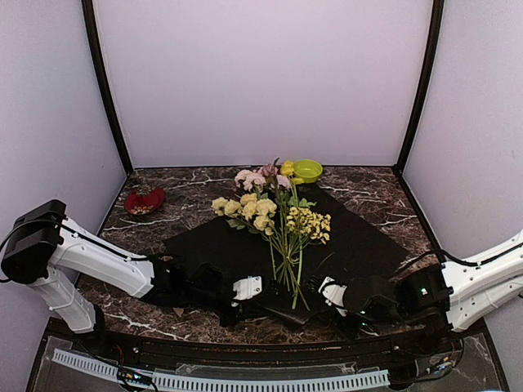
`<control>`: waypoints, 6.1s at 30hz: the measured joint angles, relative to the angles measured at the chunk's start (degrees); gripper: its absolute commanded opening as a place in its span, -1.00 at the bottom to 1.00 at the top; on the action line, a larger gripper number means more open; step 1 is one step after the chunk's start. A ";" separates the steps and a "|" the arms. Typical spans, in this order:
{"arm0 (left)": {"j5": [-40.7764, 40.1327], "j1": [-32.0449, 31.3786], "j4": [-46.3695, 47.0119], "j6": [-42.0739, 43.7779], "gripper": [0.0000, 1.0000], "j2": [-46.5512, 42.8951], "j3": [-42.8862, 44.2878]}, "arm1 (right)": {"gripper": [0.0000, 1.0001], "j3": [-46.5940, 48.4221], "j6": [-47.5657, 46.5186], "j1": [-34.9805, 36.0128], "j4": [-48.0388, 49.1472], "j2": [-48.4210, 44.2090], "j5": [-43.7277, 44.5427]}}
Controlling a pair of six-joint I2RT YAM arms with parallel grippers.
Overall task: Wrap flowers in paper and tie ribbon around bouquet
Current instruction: Pass from the left arm to the right, then fold the bottom corner of the flattened wrapping paper at the center of the board, then press the fold line on the 1/4-folded wrapping paper.
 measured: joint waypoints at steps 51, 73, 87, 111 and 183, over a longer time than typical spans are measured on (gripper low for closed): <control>-10.80 -1.22 2.14 -8.48 -1.00 -5.49 -3.30 | -1.00 4.63 1.14 -19.26 -4.42 3.65 -13.99; -15.52 0.31 -0.81 -19.26 -1.00 5.51 -0.59 | -0.46 13.31 3.21 -23.30 -8.66 7.52 -13.40; -15.74 0.31 -1.40 -19.71 -1.00 5.60 -0.39 | -0.58 5.95 14.21 -23.28 3.61 11.34 -28.13; -27.10 -0.74 -9.86 -21.66 0.21 -8.72 -0.61 | -0.70 -1.84 22.80 -23.28 8.11 14.64 -25.14; -22.05 -3.41 -13.40 -32.17 -0.50 3.08 1.97 | -0.65 1.38 23.71 -22.86 -4.66 10.88 -20.81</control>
